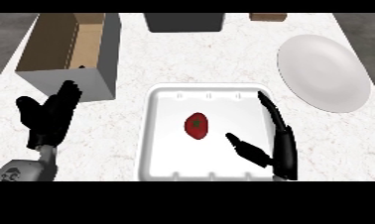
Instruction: Pick the tomato from the tray and place it in the plate
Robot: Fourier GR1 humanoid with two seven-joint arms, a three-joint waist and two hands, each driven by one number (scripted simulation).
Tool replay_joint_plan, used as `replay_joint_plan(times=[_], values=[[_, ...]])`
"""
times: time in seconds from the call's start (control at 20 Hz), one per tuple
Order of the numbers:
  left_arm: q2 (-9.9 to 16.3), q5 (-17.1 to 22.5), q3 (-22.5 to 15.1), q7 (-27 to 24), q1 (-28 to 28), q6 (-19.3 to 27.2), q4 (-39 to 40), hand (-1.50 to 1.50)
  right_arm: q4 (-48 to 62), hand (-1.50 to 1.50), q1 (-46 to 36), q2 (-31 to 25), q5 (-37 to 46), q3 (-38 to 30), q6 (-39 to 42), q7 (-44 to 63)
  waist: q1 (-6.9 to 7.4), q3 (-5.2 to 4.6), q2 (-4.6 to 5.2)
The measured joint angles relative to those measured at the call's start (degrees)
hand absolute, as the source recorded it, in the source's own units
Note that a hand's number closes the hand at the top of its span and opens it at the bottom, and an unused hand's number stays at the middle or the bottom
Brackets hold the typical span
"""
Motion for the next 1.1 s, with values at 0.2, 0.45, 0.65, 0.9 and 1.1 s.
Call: replay_joint_plan(times=[0.2,0.45,0.65,0.9,1.1], values=[[-0.5,-0.5,0.7,-0.5,-0.6,-0.3,1.1,0.0,-2.1,-1.5,3.2,-0.3,8.1,5.8,-2.6,5.7,0.24,-0.01,-0.06],[-1.4,-1.5,0.9,-1.0,-0.6,-0.8,1.2,0.0,-6.9,-1.5,3.2,-0.7,18.6,10.5,-2.6,19.5,0.49,-0.01,-0.09],[-1.7,-1.9,1.6,-0.5,-1.1,-1.3,1.5,0.0,-10.5,-1.5,1.9,-1.2,24.4,12.1,1.6,29.6,0.61,-0.07,-0.06],[-2.4,-2.6,2.3,-1.6,-0.9,-1.6,2.0,0.0,-12.4,-1.5,-0.5,-0.2,30.0,14.9,9.1,41.9,0.67,0.02,-0.06],[-2.8,-2.7,2.6,-1.5,-0.9,-2.3,1.9,0.0,-11.1,-1.5,-2.3,0.4,34.4,15.9,13.2,48.4,0.74,-0.02,-0.02]])
